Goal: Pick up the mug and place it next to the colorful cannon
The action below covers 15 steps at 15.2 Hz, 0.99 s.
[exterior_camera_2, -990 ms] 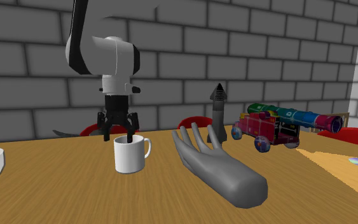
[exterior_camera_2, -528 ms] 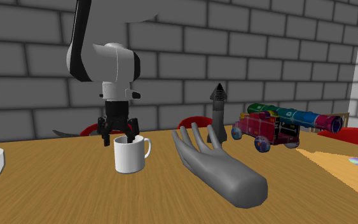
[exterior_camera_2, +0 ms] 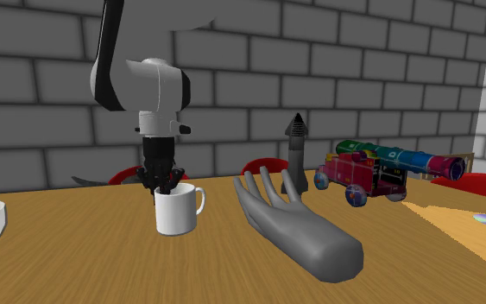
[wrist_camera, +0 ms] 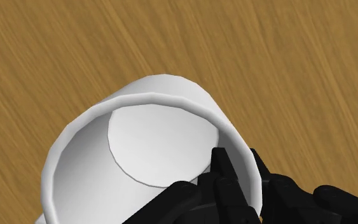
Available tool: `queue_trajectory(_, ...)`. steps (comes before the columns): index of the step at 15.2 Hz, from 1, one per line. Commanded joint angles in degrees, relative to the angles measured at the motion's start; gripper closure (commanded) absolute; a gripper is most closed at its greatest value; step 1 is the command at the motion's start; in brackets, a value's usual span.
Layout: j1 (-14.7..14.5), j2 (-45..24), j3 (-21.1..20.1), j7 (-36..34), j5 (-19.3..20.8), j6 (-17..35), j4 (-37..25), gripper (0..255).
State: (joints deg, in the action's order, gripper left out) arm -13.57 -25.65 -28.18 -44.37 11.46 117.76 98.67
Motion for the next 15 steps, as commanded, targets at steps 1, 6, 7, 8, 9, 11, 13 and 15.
queue_trajectory(1, 0.0, 0.0, 0.0, 0.0, 0.0, 0.0, 0.0, 255)
queue_trajectory(6, 0.1, 0.3, -0.1, 0.1, -0.2, -0.6, -0.3, 255)
queue_trajectory(7, 0.1, 0.7, -0.2, 0.2, -0.4, -1.2, -0.6, 255)
queue_trajectory(8, 0.2, 1.0, -0.3, 0.3, -0.6, -1.9, -1.0, 255)
queue_trajectory(9, 0.2, 1.3, -0.4, 0.4, -0.7, -2.5, -1.3, 255)
queue_trajectory(11, 0.3, 1.9, -0.6, 0.6, -1.1, -3.8, -2.1, 255)
queue_trajectory(13, 0.4, 2.5, -0.7, 0.8, -1.4, -5.1, -2.9, 255)
queue_trajectory(15, 0.4, 3.0, -0.9, 1.0, -1.7, -6.4, -3.7, 255)
